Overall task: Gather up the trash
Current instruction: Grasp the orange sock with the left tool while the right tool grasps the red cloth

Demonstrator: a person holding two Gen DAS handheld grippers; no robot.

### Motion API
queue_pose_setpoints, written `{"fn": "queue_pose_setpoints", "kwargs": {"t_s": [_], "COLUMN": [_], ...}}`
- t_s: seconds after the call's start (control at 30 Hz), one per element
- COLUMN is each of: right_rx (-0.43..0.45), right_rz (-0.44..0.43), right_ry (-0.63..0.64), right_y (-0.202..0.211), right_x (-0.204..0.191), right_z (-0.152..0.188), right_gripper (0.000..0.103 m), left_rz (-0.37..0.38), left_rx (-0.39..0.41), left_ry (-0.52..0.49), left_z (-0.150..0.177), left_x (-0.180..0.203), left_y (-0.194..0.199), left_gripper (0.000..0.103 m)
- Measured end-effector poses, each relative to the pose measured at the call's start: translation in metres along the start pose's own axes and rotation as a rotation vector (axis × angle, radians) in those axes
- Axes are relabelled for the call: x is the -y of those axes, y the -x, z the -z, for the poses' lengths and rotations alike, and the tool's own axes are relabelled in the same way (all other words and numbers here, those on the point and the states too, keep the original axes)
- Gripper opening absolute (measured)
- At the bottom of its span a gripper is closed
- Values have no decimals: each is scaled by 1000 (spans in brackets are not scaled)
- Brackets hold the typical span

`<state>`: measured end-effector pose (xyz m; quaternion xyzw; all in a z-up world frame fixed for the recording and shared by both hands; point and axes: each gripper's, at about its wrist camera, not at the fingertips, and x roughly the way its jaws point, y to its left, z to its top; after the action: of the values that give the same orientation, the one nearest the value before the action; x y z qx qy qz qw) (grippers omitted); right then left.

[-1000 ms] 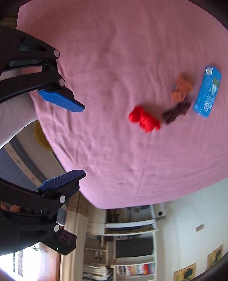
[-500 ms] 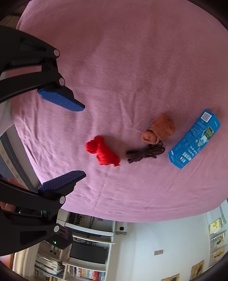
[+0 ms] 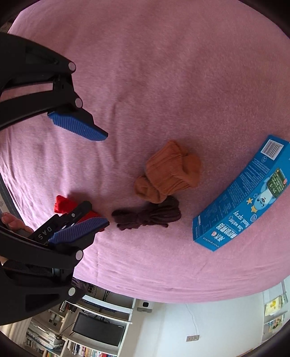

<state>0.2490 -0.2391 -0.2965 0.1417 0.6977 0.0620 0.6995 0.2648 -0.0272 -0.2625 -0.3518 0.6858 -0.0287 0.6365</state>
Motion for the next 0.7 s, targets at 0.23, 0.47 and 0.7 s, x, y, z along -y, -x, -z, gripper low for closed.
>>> {"fn": "queue_pose_setpoints", "kwargs": {"t_s": [0.23, 0.47, 0.7], "right_rx": [9, 6, 5], "right_rz": [-26, -69, -85], "right_ry": [2, -15, 5], "right_y": [8, 22, 28], "right_x": [11, 16, 18], "right_z": [0, -5, -1], "right_gripper": [33, 33, 33], "left_rz": [-27, -74, -165], "left_rx": [10, 25, 58], "left_ry": [7, 43, 37], "left_z": [-29, -51, -51], "left_x": [7, 0, 0], "left_y": [-11, -18, -30], "left_gripper": [74, 74, 55]}}
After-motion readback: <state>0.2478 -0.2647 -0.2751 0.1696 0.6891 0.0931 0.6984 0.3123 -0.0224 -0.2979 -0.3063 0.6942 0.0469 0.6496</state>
